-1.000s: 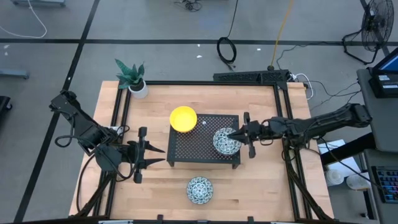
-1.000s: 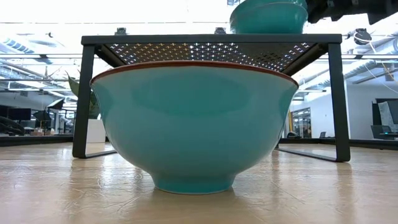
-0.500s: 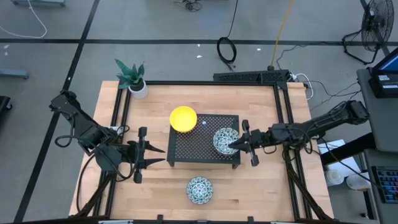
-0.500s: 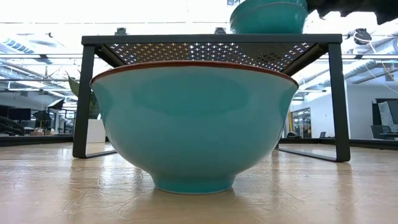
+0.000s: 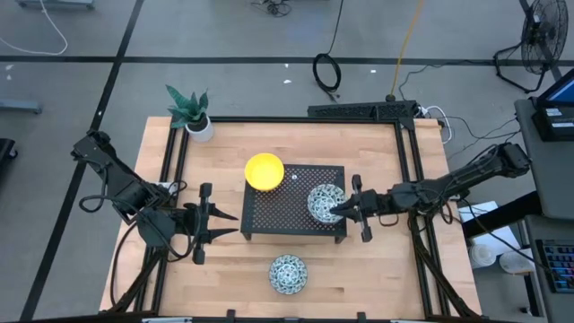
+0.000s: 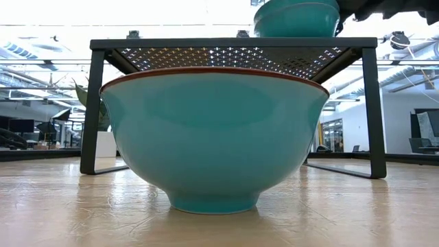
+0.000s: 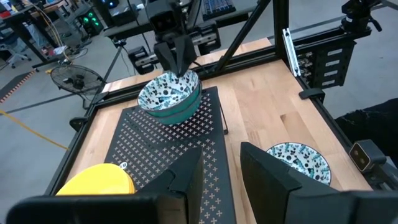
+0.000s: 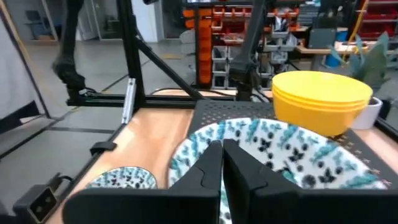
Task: Pick & Place Mini bowls
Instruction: Stack the left white patterned bowl on top of the white patterned bowl, then stack the white patterned bowl on top of the white patterned bowl on the shelf
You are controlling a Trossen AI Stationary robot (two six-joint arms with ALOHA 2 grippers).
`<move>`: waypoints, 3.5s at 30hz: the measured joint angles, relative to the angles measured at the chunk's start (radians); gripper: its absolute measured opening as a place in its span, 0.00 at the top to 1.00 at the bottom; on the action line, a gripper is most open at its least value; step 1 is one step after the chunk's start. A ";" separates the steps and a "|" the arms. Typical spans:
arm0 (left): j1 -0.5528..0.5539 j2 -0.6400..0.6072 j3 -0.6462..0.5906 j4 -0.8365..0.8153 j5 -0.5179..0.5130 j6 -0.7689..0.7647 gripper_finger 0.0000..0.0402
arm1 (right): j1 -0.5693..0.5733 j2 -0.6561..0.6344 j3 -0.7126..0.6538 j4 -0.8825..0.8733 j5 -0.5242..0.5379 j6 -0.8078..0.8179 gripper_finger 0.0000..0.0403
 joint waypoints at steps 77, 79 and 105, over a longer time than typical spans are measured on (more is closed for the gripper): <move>0.000 0.000 0.000 0.000 0.000 0.000 0.72 | 0.183 -0.258 -0.055 -0.024 0.020 -0.188 1.00; 0.000 0.000 0.000 0.000 0.000 0.000 0.72 | 0.183 -0.283 -0.101 0.020 0.020 -0.191 1.00; 0.019 0.199 0.005 0.678 0.376 0.051 0.72 | 0.183 -0.450 -0.246 0.082 0.024 -0.216 1.00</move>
